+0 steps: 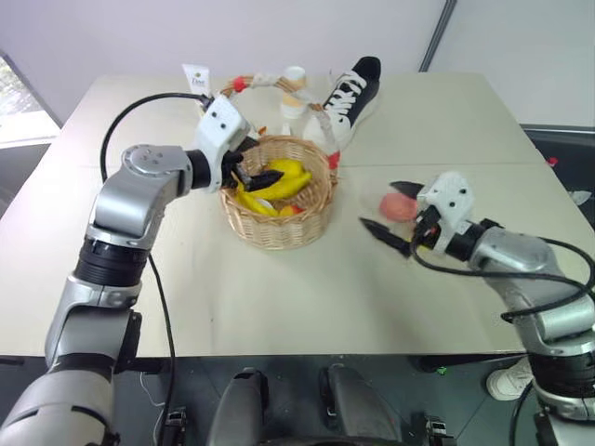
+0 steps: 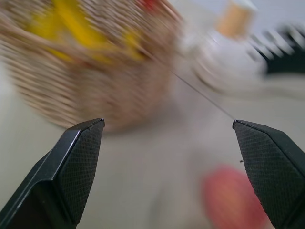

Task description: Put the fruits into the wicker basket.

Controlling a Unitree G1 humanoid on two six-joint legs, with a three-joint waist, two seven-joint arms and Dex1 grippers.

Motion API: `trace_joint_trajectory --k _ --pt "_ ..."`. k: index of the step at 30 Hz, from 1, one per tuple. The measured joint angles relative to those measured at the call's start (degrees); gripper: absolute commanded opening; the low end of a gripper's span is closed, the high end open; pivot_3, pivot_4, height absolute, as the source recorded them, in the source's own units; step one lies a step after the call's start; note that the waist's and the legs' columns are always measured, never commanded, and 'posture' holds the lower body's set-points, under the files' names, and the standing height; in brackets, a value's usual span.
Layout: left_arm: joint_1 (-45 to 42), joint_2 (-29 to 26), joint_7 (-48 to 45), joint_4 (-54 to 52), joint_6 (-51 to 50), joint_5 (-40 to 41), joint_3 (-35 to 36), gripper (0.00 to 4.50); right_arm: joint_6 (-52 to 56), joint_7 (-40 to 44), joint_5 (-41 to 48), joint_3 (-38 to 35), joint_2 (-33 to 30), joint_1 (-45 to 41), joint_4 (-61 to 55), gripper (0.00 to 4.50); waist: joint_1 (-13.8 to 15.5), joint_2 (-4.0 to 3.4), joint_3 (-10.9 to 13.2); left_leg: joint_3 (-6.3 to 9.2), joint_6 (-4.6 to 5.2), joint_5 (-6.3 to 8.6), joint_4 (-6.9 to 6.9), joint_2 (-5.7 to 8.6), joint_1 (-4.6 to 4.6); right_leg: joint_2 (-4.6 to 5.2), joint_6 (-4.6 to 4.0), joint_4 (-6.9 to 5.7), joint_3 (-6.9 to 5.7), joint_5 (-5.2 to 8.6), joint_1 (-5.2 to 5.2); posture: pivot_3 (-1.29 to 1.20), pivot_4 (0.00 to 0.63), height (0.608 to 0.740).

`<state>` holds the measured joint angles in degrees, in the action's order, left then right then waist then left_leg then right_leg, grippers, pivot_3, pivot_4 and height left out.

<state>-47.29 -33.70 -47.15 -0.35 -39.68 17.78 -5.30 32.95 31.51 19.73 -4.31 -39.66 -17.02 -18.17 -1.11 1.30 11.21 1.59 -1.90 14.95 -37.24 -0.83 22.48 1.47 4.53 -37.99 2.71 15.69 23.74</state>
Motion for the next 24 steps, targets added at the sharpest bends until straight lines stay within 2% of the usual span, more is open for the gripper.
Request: trace_joint_trajectory --k 4,9,18,23,24 --pt "7.11 -1.34 -4.66 -7.16 2.68 3.93 1.83 3.96 2.22 -2.68 -2.62 -0.07 0.38 -4.58 7.71 4.5 -0.35 -0.04 0.01 -0.01 -0.02 -0.01 0.02 -0.05 -0.05 -0.01 -0.01 -0.06 0.11 0.0 0.05 0.0 0.15 0.74" --pt "14.77 -3.37 -5.74 -13.49 2.05 5.67 1.96 3.96 3.32 -0.73 -3.78 1.19 0.85 -9.26 17.66 4.5 -0.04 -0.04 0.01 -0.05 -0.02 -0.01 0.0 -0.02 -0.03 0.0 0.0 -0.04 0.11 -0.01 0.03 0.0 0.15 0.74" --pt "16.75 -2.5 -2.6 -16.34 0.49 6.58 2.06 3.96 2.9 2.7 -5.52 4.03 3.2 -15.57 28.19 4.5 -0.22 -0.04 0.01 -0.05 -0.02 -0.01 -0.01 -0.02 -0.05 -0.01 0.01 -0.03 0.1 -0.02 0.01 0.0 0.15 0.74" --pt "17.45 -2.35 -2.29 -16.77 0.51 6.58 2.02 4.01 2.0 3.84 -6.19 4.05 3.74 -16.19 29.02 2.29 -0.06 -0.04 0.01 -0.05 -0.02 -0.01 0.0 -0.02 -0.04 -0.01 0.01 -0.03 0.1 -0.01 0.0 0.0 0.15 0.74" --pt "17.67 -2.36 -2.29 -16.77 0.57 6.58 2.03 4.01 1.87 4.09 -6.41 4.13 3.73 -16.17 28.9 1.99 -0.05 -0.04 0.01 -0.05 -0.02 -0.01 0.0 -0.02 -0.04 0.0 0.01 -0.03 0.1 -0.01 0.0 0.0 0.15 0.74"
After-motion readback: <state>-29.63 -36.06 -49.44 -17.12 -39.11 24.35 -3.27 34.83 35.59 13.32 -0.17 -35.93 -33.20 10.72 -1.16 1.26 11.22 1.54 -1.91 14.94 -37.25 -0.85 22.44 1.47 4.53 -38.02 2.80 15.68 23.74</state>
